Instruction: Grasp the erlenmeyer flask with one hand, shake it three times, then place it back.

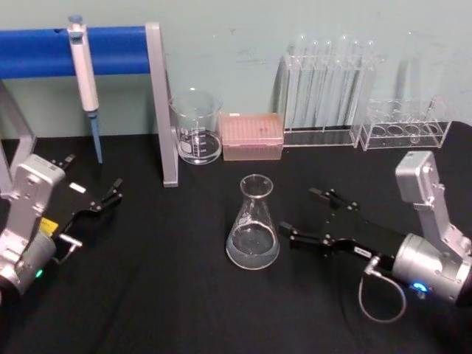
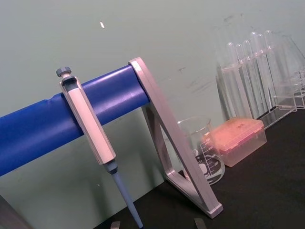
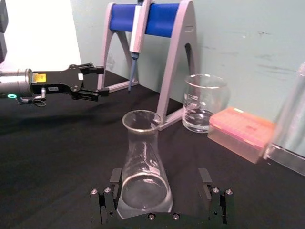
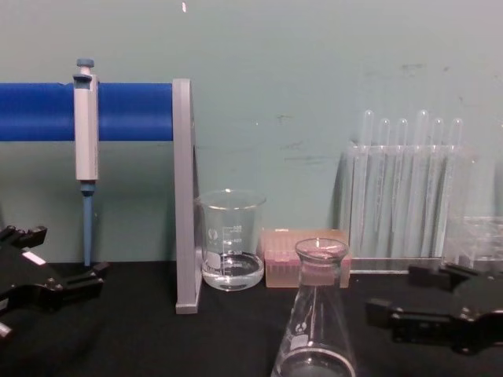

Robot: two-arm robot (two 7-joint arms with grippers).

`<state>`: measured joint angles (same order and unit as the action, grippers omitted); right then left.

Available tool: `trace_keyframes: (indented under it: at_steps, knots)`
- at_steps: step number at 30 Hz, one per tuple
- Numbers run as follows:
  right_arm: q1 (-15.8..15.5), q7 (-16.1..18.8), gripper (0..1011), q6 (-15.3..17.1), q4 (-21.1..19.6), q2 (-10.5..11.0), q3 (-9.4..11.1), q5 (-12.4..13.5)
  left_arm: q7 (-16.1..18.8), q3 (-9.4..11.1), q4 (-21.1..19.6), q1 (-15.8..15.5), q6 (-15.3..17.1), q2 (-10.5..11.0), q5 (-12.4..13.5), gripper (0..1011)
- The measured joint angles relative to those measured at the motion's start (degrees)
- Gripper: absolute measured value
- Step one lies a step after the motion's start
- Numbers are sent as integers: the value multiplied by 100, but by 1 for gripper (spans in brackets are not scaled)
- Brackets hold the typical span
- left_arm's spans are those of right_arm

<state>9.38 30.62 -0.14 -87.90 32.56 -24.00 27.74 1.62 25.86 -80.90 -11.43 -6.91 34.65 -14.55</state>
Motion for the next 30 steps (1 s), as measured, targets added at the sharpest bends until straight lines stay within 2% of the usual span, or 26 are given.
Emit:
trace_keyframes:
  at_steps: [15, 30]
  knots:
    - [609, 338, 1002, -91, 601, -439, -338, -215, 0, 0, 0, 0, 0, 0, 0, 1001]
    - [909, 371, 1003, -92, 943, -719, -524, -328, 0, 0, 0, 0, 0, 0, 0, 1001]
